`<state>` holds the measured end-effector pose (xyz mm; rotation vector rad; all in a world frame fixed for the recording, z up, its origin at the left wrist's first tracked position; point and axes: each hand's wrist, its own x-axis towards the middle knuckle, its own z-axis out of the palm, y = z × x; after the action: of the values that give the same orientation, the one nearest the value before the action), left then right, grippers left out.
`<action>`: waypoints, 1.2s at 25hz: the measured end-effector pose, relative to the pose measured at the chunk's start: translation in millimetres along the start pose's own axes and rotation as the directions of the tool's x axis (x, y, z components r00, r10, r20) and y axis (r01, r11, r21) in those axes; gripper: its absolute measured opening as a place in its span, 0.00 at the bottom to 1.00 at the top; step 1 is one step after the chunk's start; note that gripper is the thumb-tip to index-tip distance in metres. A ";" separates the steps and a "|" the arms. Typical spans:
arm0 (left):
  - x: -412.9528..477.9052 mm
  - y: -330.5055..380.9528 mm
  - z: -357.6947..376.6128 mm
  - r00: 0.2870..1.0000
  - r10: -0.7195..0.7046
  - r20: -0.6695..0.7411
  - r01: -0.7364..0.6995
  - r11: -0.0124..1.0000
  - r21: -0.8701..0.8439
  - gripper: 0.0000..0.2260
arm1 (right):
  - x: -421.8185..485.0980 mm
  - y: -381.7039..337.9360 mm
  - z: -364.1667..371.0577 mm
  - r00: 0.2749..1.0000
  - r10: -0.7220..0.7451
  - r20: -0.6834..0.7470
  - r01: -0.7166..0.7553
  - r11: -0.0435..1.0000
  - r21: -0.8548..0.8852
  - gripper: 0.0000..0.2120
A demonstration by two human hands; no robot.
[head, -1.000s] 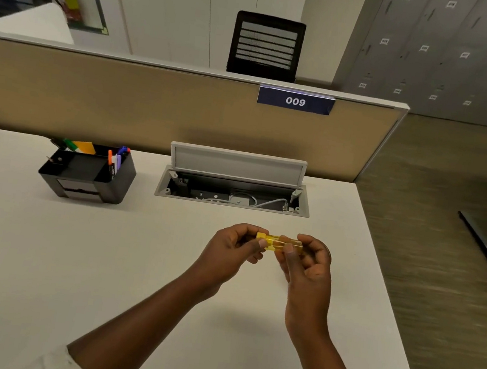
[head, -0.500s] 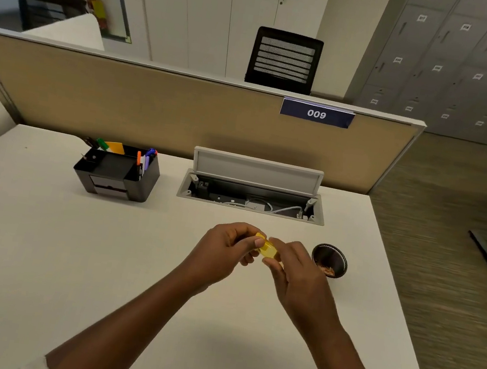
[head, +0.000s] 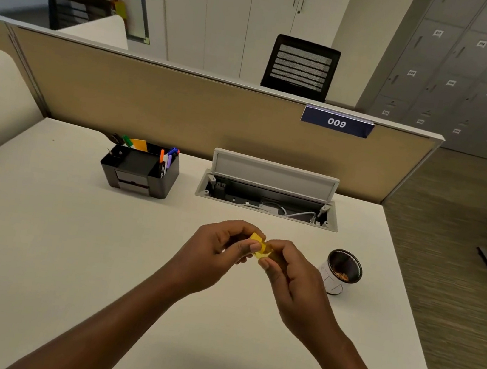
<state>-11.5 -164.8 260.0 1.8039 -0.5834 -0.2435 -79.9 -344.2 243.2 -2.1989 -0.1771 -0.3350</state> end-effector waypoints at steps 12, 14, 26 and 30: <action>-28.7 3.8 -6.8 0.957 -0.163 -0.238 0.033 0.882 -0.470 0.12 | 4.8 -43.7 21.2 1.000 0.024 -0.009 -0.023 0.998 0.056 0.10; -29.7 4.6 -9.4 0.958 -0.137 -0.251 0.011 0.895 -0.447 0.11 | 5.8 -48.7 23.2 0.999 0.042 -0.003 -0.042 0.995 0.096 0.10; -33.8 -4.3 -22.4 0.966 0.017 -0.259 -0.087 0.961 -0.262 0.12 | 6.2 -65.1 40.6 0.958 0.231 0.170 -0.286 0.814 0.505 0.14; -30.1 -7.4 -23.9 0.966 -0.024 -0.257 -0.055 0.953 -0.297 0.12 | 7.4 -65.6 50.9 0.938 0.300 0.171 -0.342 0.733 0.588 0.18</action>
<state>-24.5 -128.1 256.6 1.5025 -0.3532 -0.0775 -79.9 -264.0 265.9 -1.5472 0.0636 0.0043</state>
